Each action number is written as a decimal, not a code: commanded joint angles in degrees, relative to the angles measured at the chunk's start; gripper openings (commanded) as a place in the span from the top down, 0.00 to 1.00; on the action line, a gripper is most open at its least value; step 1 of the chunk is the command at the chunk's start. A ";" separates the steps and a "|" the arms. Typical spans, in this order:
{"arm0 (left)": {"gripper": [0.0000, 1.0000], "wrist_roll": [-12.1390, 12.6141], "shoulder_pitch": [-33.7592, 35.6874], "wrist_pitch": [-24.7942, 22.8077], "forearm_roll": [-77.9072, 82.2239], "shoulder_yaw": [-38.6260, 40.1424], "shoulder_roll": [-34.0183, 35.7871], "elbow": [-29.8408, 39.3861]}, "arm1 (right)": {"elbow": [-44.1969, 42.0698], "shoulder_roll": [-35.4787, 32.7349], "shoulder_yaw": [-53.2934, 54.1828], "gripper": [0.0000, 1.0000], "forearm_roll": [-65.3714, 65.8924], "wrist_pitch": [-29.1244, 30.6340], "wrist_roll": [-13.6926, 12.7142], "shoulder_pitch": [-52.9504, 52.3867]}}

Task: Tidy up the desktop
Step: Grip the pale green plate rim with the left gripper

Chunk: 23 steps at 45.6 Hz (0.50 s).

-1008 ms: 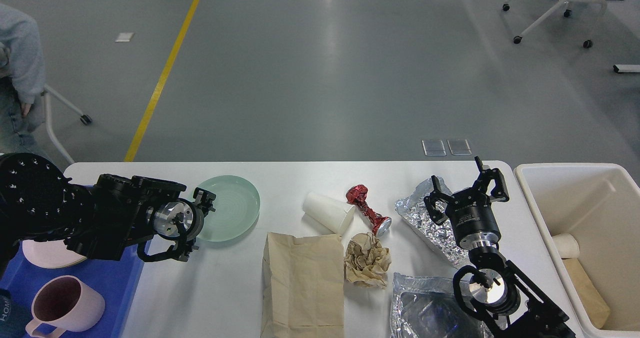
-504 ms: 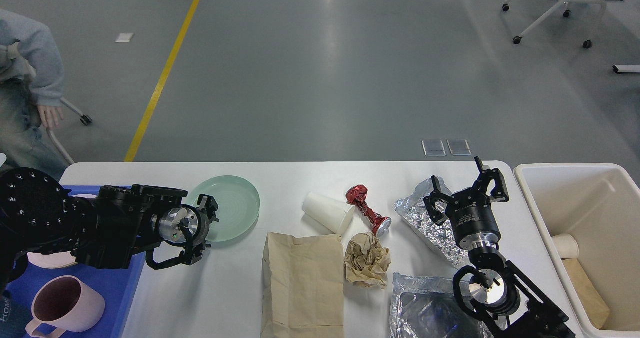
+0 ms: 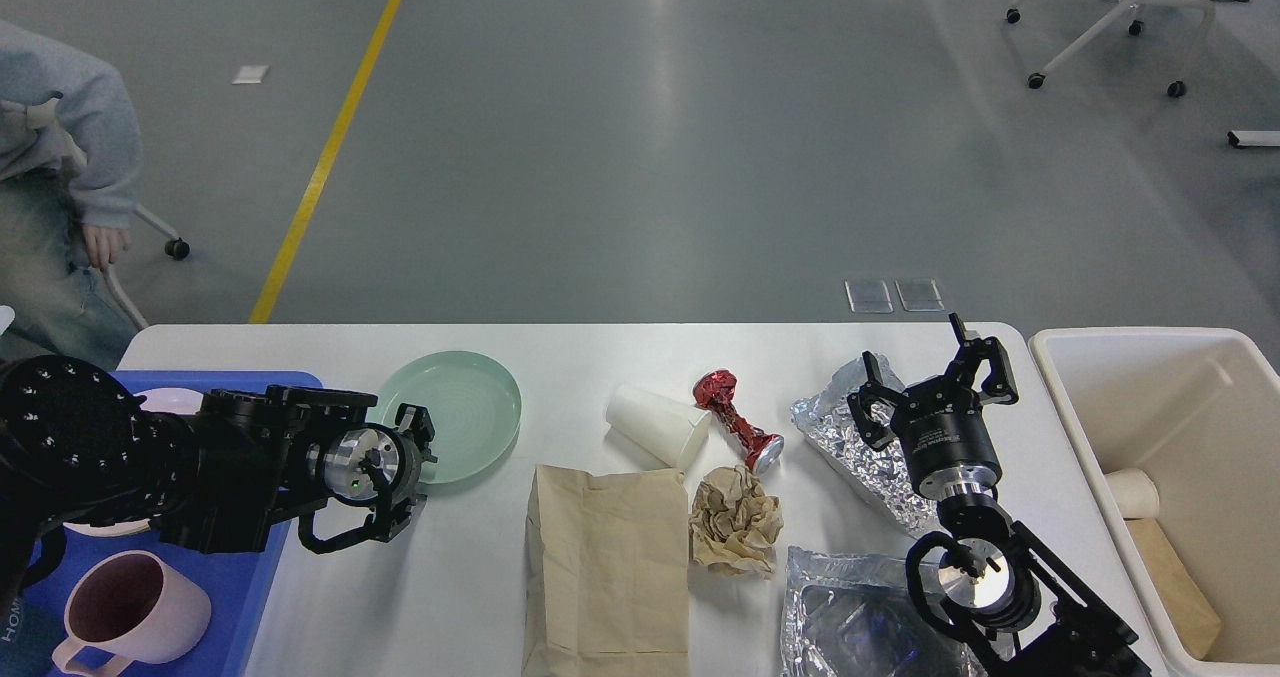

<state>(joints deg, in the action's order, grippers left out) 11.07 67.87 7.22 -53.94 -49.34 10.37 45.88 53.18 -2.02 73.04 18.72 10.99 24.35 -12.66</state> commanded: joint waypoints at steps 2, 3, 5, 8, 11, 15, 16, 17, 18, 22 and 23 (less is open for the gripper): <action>0.70 0.01 0.24 -0.02 -0.12 0.30 0.09 0.00 | 0.00 0.00 0.00 0.00 0.00 0.00 0.00 0.00; 0.72 0.09 0.33 -0.10 -0.12 0.30 0.09 0.00 | 0.00 0.00 0.00 0.00 0.00 0.00 0.00 0.00; 0.73 0.09 0.33 -0.19 -0.12 0.30 0.18 0.00 | 0.00 0.00 0.00 0.00 0.00 0.00 0.00 0.00; 0.78 0.09 0.33 -0.19 -0.12 0.39 0.18 0.00 | 0.00 0.00 0.00 0.00 0.00 0.00 0.00 0.00; 0.79 0.09 0.33 -0.28 -0.12 0.65 0.09 0.00 | 0.00 0.00 0.00 0.00 0.00 0.00 0.00 0.00; 0.79 0.18 0.24 -0.19 -0.12 0.83 0.18 0.00 | 0.00 0.00 0.00 0.00 0.00 0.00 0.00 0.00; 0.79 0.18 0.16 -0.28 -0.12 0.83 0.18 0.00 | 0.00 0.00 0.00 0.00 0.00 0.00 0.00 0.00; 0.79 0.18 0.16 -0.19 -0.12 0.91 0.18 0.00 | 0.00 0.00 0.00 0.00 0.00 0.00 0.00 0.00; 0.79 0.18 0.07 -0.19 -0.12 0.92 0.18 0.00 | 0.00 0.00 0.00 0.00 0.00 0.00 0.00 0.00; 0.81 0.18 -0.11 -0.19 -0.12 1.09 0.18 0.00 | 0.00 0.00 0.00 0.00 0.00 0.00 0.00 0.00; 0.82 0.18 -0.11 -0.19 -0.12 1.09 0.18 0.00 | 0.00 0.00 0.00 0.00 0.00 0.00 0.00 0.00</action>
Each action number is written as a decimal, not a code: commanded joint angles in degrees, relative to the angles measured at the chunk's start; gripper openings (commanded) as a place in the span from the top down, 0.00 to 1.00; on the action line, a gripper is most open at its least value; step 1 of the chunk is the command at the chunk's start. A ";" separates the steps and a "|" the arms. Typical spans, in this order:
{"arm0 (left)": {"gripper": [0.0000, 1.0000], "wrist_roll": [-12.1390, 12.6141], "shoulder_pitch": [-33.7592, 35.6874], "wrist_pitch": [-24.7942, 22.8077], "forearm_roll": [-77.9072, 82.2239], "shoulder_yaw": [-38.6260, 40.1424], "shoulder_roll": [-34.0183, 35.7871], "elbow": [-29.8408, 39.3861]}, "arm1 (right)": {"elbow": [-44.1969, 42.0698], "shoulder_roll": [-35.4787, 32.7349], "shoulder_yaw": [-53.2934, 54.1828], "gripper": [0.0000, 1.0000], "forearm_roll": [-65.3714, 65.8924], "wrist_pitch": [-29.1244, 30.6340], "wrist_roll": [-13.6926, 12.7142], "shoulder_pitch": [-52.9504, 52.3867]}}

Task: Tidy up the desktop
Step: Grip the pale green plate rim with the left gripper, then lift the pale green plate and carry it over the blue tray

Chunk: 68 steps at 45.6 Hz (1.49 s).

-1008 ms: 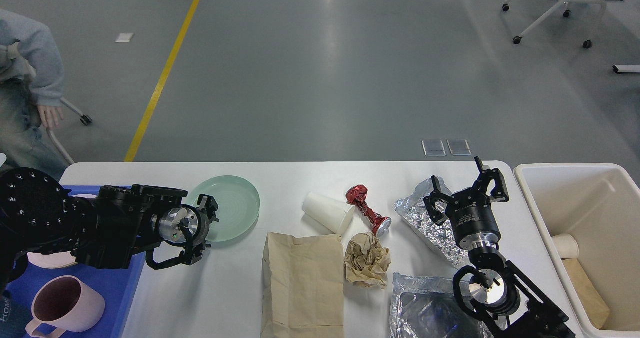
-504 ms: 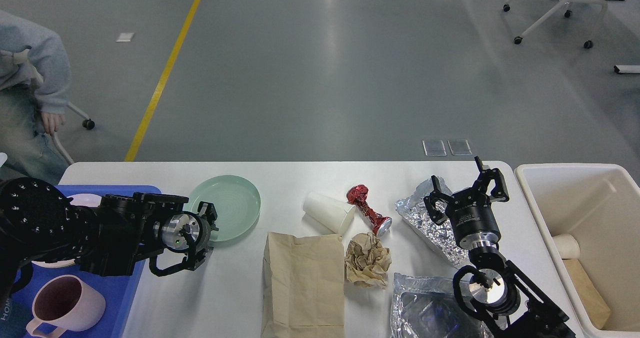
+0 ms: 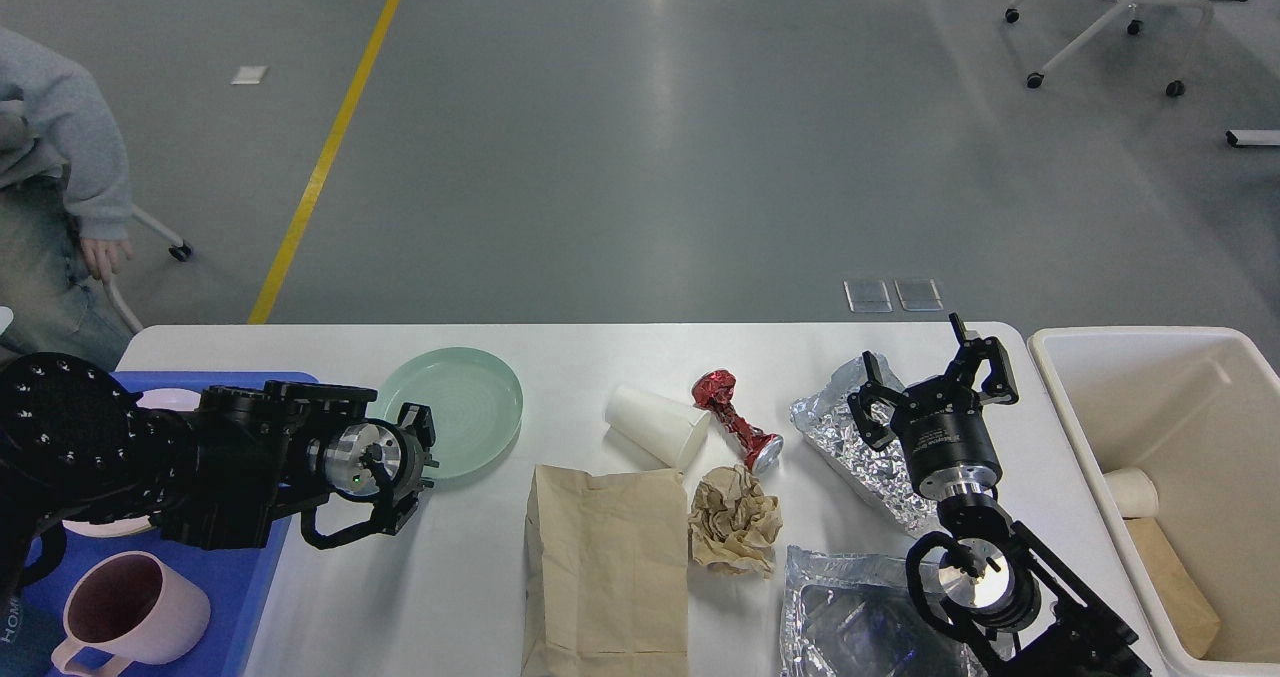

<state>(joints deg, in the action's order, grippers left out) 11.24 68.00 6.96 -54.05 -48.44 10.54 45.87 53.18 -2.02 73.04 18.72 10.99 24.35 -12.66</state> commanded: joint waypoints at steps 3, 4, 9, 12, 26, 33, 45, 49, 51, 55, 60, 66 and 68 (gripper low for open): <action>0.83 0.01 -0.33 -0.01 0.00 0.45 0.01 0.01 | 0.00 0.00 0.00 0.00 0.00 0.00 0.00 0.00; 0.83 0.01 -0.33 0.07 0.00 0.45 0.01 0.01 | 0.00 0.00 0.00 0.00 0.00 0.00 0.00 0.00; 0.83 0.01 -0.59 0.07 -0.09 0.80 -0.08 0.01 | 0.00 0.00 0.00 0.00 0.00 0.00 0.00 0.00; 0.84 0.01 -0.59 0.16 -0.09 0.80 -0.08 0.01 | 0.00 0.00 0.00 0.00 0.00 0.00 0.00 0.00; 1.00 0.01 -0.41 0.07 -0.09 0.80 0.10 0.18 | 0.00 0.00 0.00 0.00 0.00 0.00 0.00 0.00; 1.00 0.01 0.11 -0.01 0.00 0.98 0.62 0.71 | 0.00 0.00 0.00 0.00 0.00 0.00 0.00 0.00; 1.00 0.10 3.19 -1.24 0.17 1.24 2.82 4.66 | 0.00 0.00 0.00 0.00 0.00 0.00 0.00 0.00; 1.00 0.18 4.50 -1.51 0.26 0.89 3.35 6.33 | 0.00 0.00 0.00 0.00 0.00 0.00 0.00 0.00; 1.00 0.18 5.91 -1.51 0.44 0.80 4.05 8.43 | 0.00 0.00 0.00 0.00 0.00 0.00 0.00 0.00; 1.00 -0.17 11.96 -1.51 0.88 -1.04 7.21 16.24 | 0.00 0.00 0.00 0.00 0.00 0.00 0.00 0.00; 1.00 0.45 25.49 -2.38 2.45 -7.45 9.76 26.80 | 0.00 0.00 0.00 0.00 0.00 0.00 0.00 0.00; 1.00 0.10 39.46 -8.70 9.39 -16.58 10.03 35.41 | 0.00 0.00 0.00 0.00 0.00 0.00 0.00 0.00; 1.00 0.10 43.77 -10.90 11.15 -19.05 10.03 38.14 | 0.00 0.00 0.00 0.00 0.00 0.00 0.00 0.00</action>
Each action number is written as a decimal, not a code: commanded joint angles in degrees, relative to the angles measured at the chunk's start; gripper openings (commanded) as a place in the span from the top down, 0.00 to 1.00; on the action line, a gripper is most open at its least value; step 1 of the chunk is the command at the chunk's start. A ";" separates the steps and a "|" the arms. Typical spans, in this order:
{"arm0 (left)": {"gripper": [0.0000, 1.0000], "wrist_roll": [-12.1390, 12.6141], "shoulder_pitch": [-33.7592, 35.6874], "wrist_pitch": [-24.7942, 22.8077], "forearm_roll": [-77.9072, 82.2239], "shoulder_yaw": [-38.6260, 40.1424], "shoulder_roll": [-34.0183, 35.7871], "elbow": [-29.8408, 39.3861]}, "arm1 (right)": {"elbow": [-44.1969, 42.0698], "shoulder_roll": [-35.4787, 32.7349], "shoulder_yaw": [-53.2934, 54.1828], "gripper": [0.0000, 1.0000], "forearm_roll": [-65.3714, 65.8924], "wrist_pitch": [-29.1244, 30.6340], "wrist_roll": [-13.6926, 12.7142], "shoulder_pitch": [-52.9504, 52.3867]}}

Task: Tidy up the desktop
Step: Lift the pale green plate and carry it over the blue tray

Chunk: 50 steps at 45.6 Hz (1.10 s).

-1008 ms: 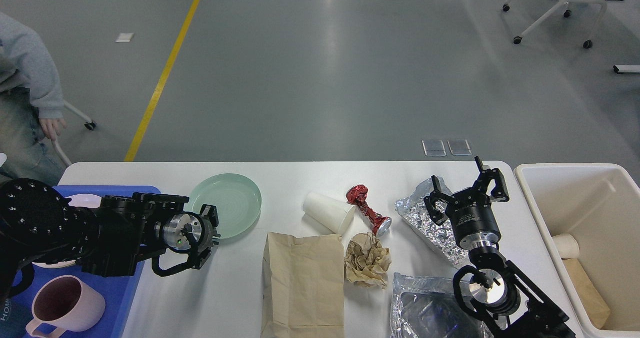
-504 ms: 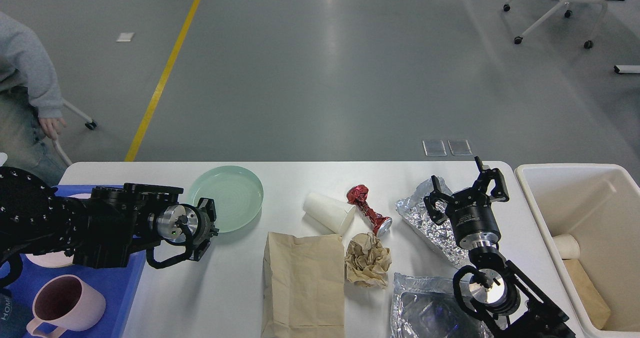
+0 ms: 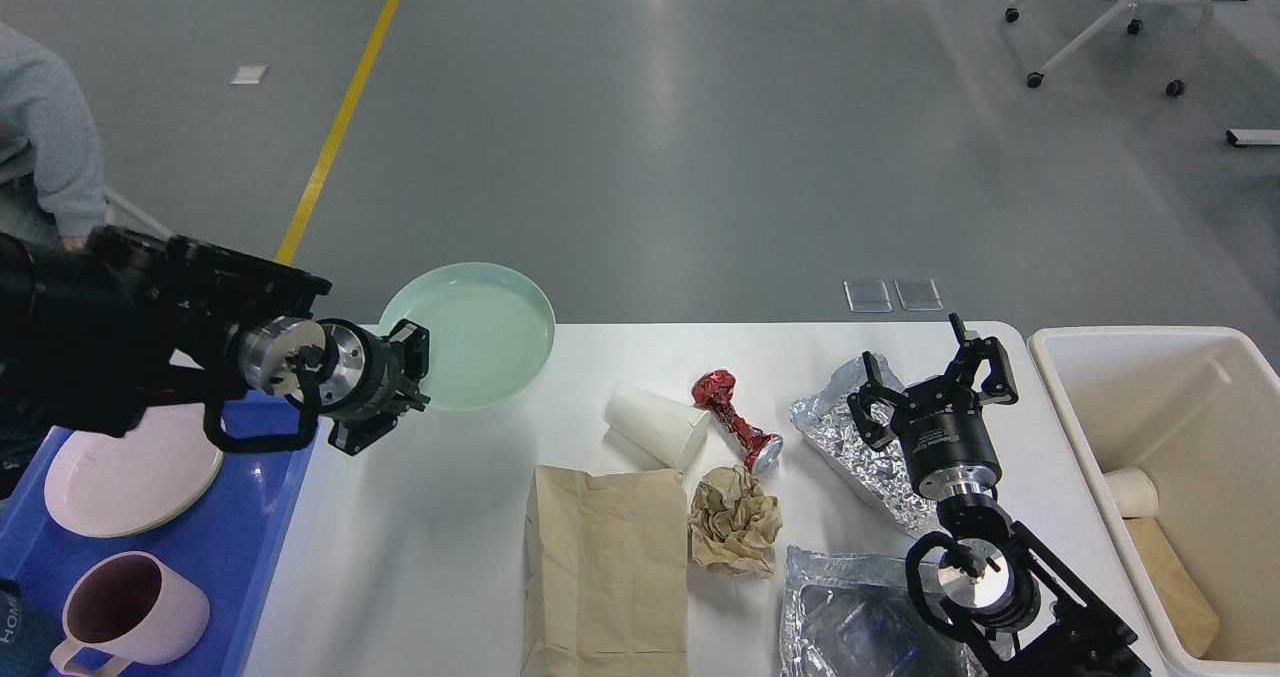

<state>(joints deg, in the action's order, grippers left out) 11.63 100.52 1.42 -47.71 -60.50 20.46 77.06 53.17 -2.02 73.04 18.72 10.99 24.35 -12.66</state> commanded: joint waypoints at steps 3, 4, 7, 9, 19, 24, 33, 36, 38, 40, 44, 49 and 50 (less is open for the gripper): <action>1.00 -0.20 18.02 -9.23 8.41 -10.07 -0.15 10.30 | 0.00 0.00 0.00 0.00 0.00 0.00 0.00 0.00; 1.00 -0.37 20.22 -10.72 9.99 -11.38 -0.15 11.09 | 0.00 0.00 0.00 0.00 0.00 0.00 0.00 0.00; 1.00 -0.64 26.55 -16.25 15.00 -15.16 -0.33 12.76 | 0.00 0.00 0.00 0.00 0.00 0.00 0.00 0.00; 1.00 -0.73 30.42 -20.65 17.73 -17.10 -0.16 13.47 | 0.00 0.00 0.00 0.00 0.00 0.00 0.00 0.00; 1.00 -5.99 45.90 -39.11 30.56 -23.43 -1.64 16.37 | 0.00 0.00 0.00 0.00 0.00 0.00 0.00 0.00; 1.00 -10.30 50.82 -42.11 34.70 -26.07 -4.37 18.13 | 0.00 0.00 0.00 0.00 0.00 0.00 0.00 0.00; 1.00 -13.47 54.70 -44.22 38.31 -30.90 -4.55 19.18 | 0.00 -0.09 0.00 0.00 0.00 0.00 0.00 0.00; 1.00 -13.56 54.52 -44.05 38.57 -32.04 -3.67 18.83 | 0.00 0.00 0.00 0.00 0.00 0.00 0.00 0.00; 1.00 -13.74 54.00 -43.78 39.09 -33.45 -2.62 18.40 | 0.00 0.00 0.00 0.00 0.00 0.00 0.00 0.00; 1.00 -13.82 53.38 -43.61 39.36 -35.73 -1.30 17.43 | 0.00 0.00 0.00 0.00 0.00 0.00 0.09 0.00; 1.00 -15.58 48.38 -43.43 39.62 -40.83 2.21 13.66 | 0.00 0.00 0.00 0.00 0.00 0.00 0.00 0.00; 1.00 -17.60 40.21 -42.38 41.99 -44.53 8.09 6.72 | 0.00 0.00 0.00 0.00 0.00 0.00 0.00 0.00; 1.00 -17.78 38.11 -42.11 42.26 -44.70 9.50 5.14 | 0.00 0.00 0.00 0.00 0.00 0.00 0.00 0.00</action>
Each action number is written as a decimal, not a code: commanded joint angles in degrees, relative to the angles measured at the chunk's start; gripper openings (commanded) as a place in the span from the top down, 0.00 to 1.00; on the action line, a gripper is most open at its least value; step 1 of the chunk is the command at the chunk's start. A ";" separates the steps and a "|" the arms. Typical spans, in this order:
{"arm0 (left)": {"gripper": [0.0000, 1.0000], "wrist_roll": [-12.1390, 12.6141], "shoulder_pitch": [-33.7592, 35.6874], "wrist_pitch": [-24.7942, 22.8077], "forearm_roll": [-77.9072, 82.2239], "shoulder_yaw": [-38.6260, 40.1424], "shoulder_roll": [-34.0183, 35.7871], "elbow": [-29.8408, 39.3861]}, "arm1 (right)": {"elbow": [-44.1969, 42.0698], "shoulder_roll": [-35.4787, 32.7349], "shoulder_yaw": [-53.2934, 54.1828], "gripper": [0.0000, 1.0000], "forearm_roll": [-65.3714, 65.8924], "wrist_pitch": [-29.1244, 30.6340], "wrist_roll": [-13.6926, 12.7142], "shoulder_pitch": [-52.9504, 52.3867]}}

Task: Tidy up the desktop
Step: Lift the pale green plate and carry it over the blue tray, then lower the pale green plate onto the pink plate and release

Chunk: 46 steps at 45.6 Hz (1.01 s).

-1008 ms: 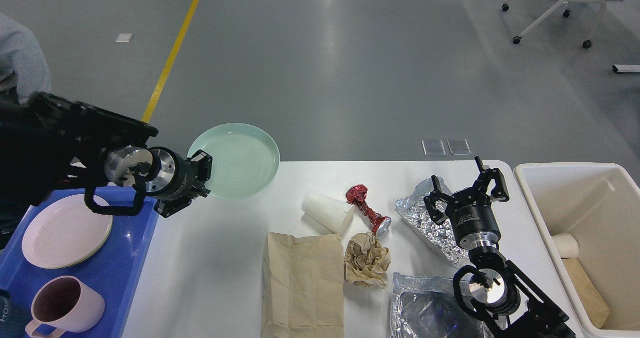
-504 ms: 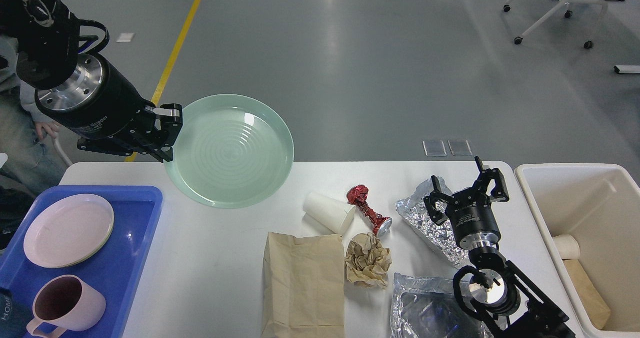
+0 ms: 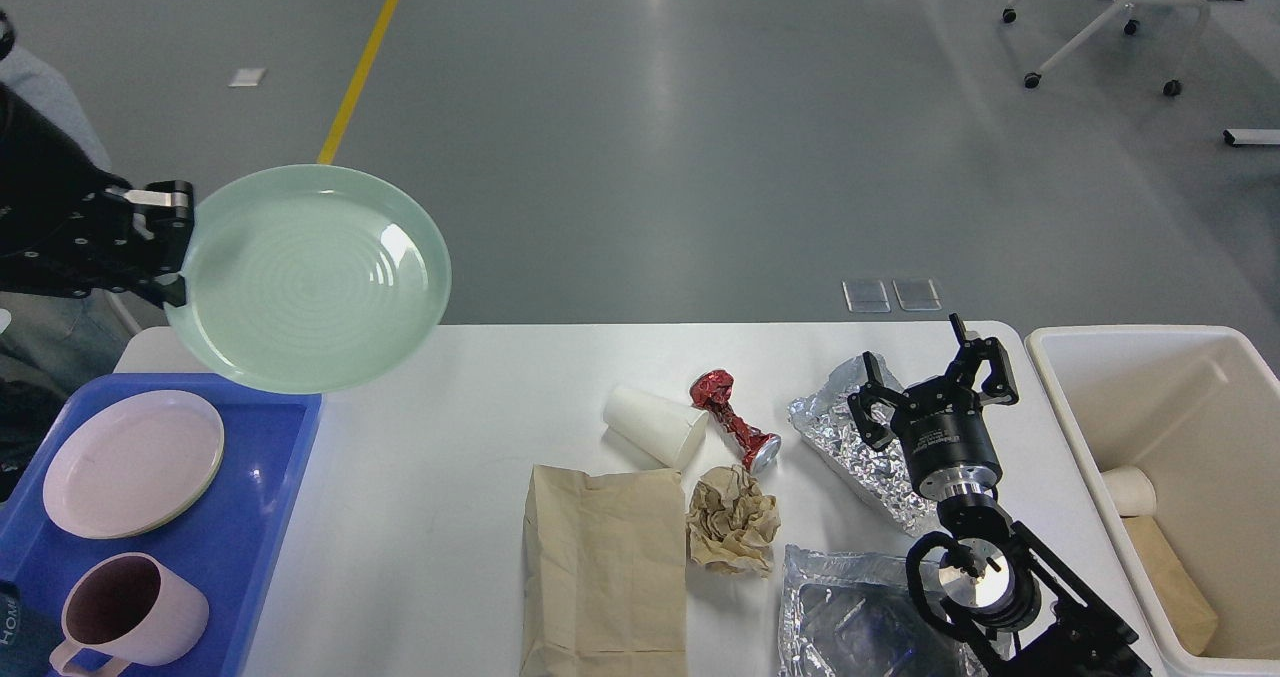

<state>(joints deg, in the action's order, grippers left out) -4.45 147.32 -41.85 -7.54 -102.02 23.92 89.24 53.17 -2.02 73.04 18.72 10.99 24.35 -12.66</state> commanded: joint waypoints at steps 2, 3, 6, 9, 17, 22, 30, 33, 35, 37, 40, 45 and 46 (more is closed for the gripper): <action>1.00 -1.70 -12.65 1.95 2.35 -3.28 8.77 -10.21 | 0.00 0.00 0.00 0.00 0.00 0.00 0.00 0.00; 1.00 -1.70 -14.85 2.38 2.35 -3.28 10.00 -11.79 | 0.00 0.00 0.00 0.00 0.00 0.00 0.00 0.00; 1.00 -1.79 -20.74 4.32 2.35 -2.93 13.34 -16.27 | 0.00 0.00 0.00 0.00 0.00 0.00 0.00 0.00; 1.00 -1.79 -26.02 7.13 2.18 -2.31 16.24 -20.23 | 0.00 0.00 0.00 0.00 0.00 0.00 0.00 0.00; 1.00 -0.91 -41.22 17.14 2.17 6.20 23.63 -27.71 | 0.00 0.00 0.00 0.00 0.00 0.00 0.00 0.00; 1.00 -0.56 -51.59 22.42 2.26 13.76 25.39 -31.40 | 0.00 0.00 0.00 0.00 0.00 0.00 0.00 0.00; 1.00 -0.65 -66.62 26.29 2.00 26.24 25.57 -38.69 | 0.00 0.00 0.00 0.00 0.00 0.00 0.00 0.00; 1.00 -0.47 -70.32 26.65 2.00 29.85 25.57 -40.81 | 0.00 0.00 0.00 0.00 0.00 0.00 0.00 0.00; 1.00 -0.47 -72.17 26.73 1.91 31.96 25.57 -42.12 | 0.00 0.00 0.00 0.00 0.00 0.00 0.00 0.00; 1.00 -0.39 -74.10 26.74 1.91 33.46 25.57 -43.53 | 0.00 0.00 0.00 0.00 0.00 0.00 0.00 0.00; 1.00 -0.03 -76.91 26.73 1.74 35.39 25.57 -45.64 | 0.00 0.00 0.00 0.00 0.00 0.00 0.00 0.00; 1.00 0.05 -81.31 26.73 1.73 39.96 25.30 -48.02 | 0.00 0.00 0.00 0.00 0.00 0.00 0.00 0.00; 1.00 0.14 -82.01 26.73 1.73 40.58 25.22 -48.28 | 0.00 0.00 0.00 0.00 0.00 0.00 0.00 0.00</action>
<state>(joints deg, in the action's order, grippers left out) -4.45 69.13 -15.11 -5.81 -65.08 49.42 42.77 53.17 -2.03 73.04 18.72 10.99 24.35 -12.66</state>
